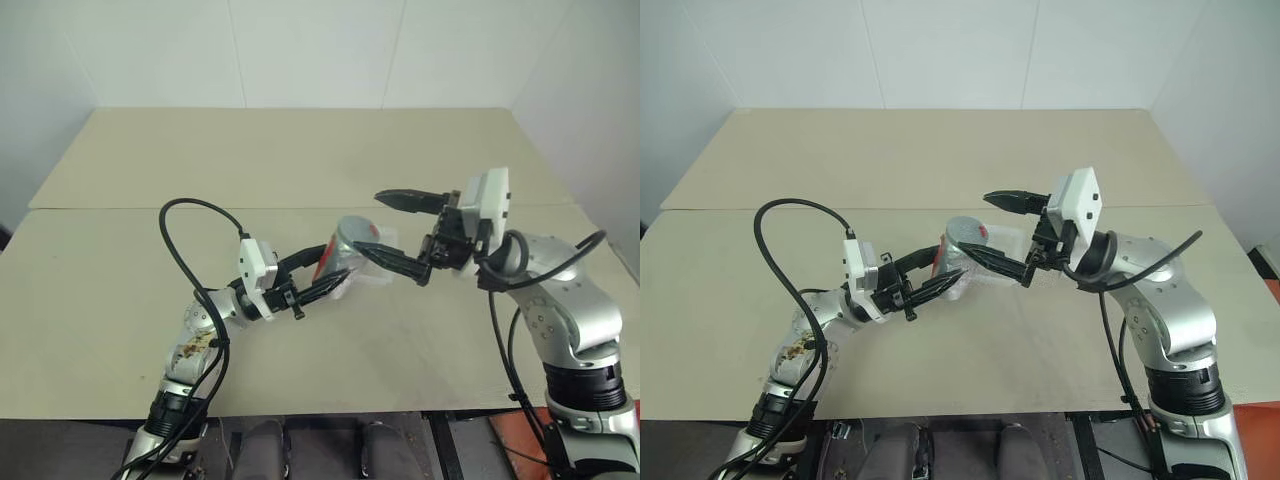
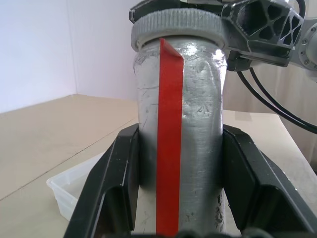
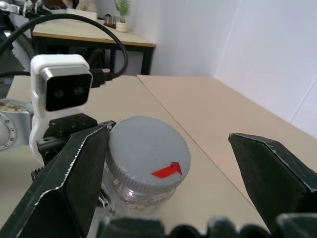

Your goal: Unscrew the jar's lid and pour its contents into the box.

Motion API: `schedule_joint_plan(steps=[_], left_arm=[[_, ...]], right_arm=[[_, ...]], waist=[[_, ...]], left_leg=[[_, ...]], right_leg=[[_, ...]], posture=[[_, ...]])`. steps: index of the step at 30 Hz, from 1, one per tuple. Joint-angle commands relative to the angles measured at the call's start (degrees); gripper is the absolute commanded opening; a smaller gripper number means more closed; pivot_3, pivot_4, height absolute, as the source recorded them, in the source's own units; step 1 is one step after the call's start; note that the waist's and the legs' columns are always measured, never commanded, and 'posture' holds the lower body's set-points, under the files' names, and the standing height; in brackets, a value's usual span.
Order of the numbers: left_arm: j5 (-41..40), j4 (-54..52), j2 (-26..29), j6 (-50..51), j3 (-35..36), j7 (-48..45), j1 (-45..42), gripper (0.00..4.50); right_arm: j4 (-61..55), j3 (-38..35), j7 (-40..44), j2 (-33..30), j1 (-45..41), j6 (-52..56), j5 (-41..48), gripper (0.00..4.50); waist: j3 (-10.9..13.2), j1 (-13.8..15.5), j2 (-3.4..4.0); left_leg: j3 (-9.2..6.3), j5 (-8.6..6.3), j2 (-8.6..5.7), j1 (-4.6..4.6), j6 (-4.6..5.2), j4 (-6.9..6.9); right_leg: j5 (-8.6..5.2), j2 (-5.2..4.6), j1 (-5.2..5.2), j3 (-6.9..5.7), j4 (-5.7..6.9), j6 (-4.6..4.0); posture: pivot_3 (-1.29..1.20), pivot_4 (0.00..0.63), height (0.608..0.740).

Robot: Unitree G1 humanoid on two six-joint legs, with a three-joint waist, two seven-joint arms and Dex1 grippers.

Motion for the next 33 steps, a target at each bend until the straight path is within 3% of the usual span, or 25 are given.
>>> schedule_joint_plan(steps=[1,14,25,33], left_arm=[[-1.26,-1.53,-0.26,-1.31,0.68,-0.65,-0.76,2.01],[-1.01,-0.19,-1.71,-2.78,0.97,-0.03,-0.89,2.01],[-3.17,1.08,-5.25,-5.87,1.55,-1.42,0.16,2.01],[-4.11,1.49,-5.64,-6.30,1.45,-2.60,-0.23,2.01]], right_arm=[[-1.29,-3.21,-0.31,-1.33,0.59,-0.84,0.80,4.46],[-6.36,-4.50,-1.96,-0.80,-0.13,3.80,10.34,4.46],[-4.86,0.65,-8.08,3.02,-4.11,6.14,7.05,4.46],[-1.24,2.09,-7.88,4.25,-6.95,6.22,5.45,4.46]], waist=[[0.00,0.00,0.00],[0.00,-0.01,0.00],[0.00,-0.03,0.00],[0.00,-0.02,0.00]], left_leg=[[0.00,0.00,0.00,0.00,0.00,0.00],[-0.02,0.00,0.02,0.01,0.00,0.00],[-0.02,0.00,0.01,0.00,0.00,0.00],[-0.02,0.00,0.00,-0.02,0.01,0.01]], right_leg=[[0.00,0.00,0.00,0.00,0.00,0.00],[0.00,0.01,0.00,0.00,0.01,0.00],[0.00,0.01,0.00,0.00,0.00,0.00],[0.00,0.01,0.00,0.00,-0.01,0.00]], posture=[[0.00,0.150,0.740],[0.00,0.150,0.740],[0.00,0.150,0.740],[0.00,0.150,0.740]])
